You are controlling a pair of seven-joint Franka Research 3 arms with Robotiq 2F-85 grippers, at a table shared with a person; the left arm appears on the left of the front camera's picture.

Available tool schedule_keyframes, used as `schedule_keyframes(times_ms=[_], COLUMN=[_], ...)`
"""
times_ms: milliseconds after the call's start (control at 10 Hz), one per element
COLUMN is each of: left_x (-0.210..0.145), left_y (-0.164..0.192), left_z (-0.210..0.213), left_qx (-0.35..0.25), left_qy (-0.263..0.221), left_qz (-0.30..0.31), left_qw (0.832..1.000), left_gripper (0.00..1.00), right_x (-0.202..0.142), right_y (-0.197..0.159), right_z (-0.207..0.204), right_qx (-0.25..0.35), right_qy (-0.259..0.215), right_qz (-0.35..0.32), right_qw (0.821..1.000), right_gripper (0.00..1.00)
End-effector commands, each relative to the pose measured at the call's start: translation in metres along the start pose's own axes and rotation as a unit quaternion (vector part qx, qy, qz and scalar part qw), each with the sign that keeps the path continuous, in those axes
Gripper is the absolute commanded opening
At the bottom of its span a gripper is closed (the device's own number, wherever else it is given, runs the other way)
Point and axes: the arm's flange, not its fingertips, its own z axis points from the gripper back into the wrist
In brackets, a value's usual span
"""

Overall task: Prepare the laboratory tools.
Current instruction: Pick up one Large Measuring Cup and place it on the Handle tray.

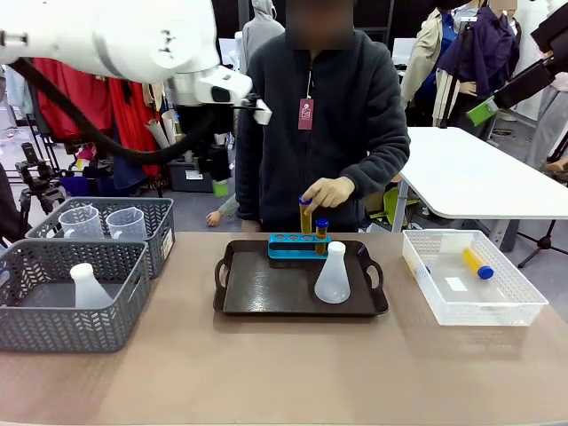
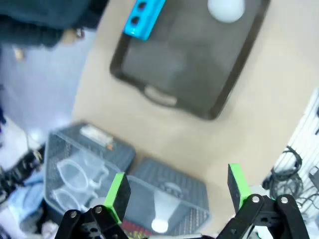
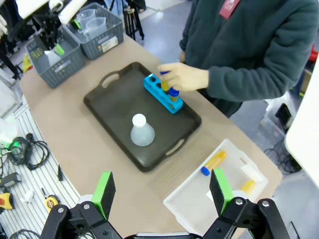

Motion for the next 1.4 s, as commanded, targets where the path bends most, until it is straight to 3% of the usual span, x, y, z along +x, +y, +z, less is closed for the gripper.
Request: schedule_keyframes(times_ms=[0, 300, 800, 1000, 1300], left_x=[-0.026, -0.054, -0.050, -0.061, -0.079], left_y=[0.016, 0.040, 0.046, 0.094, 0.133], left_z=[-0.010, -0.012, -0.013, -0.044, -0.090], left_qx=[0.012, 0.014, 0.005, -0.017, -0.037], left_qy=[0.030, 0.047, 0.041, 0.064, 0.067], left_qz=[0.073, 0.149, 0.139, 0.202, 0.266], left_qw=[0.997, 0.988, 0.989, 0.977, 0.961], left_gripper=[1.00, 1.00, 1.00, 1.00, 1.00], right_x=[0.001, 0.001, 0.001, 0.001, 0.001], right_y=[0.000, 0.000, 0.000, 0.000, 0.000], right_z=[0.001, 0.001, 0.001, 0.001, 0.001], right_qx=[0.007, 0.007, 0.007, 0.007, 0.007], right_qy=[-0.005, -0.005, -0.005, -0.005, -0.005], right_qz=[0.003, 0.003, 0.003, 0.003, 0.003], right_qw=[1.000, 1.000, 1.000, 1.000, 1.000], right_gripper=[1.00, 1.00, 1.00, 1.00, 1.00])
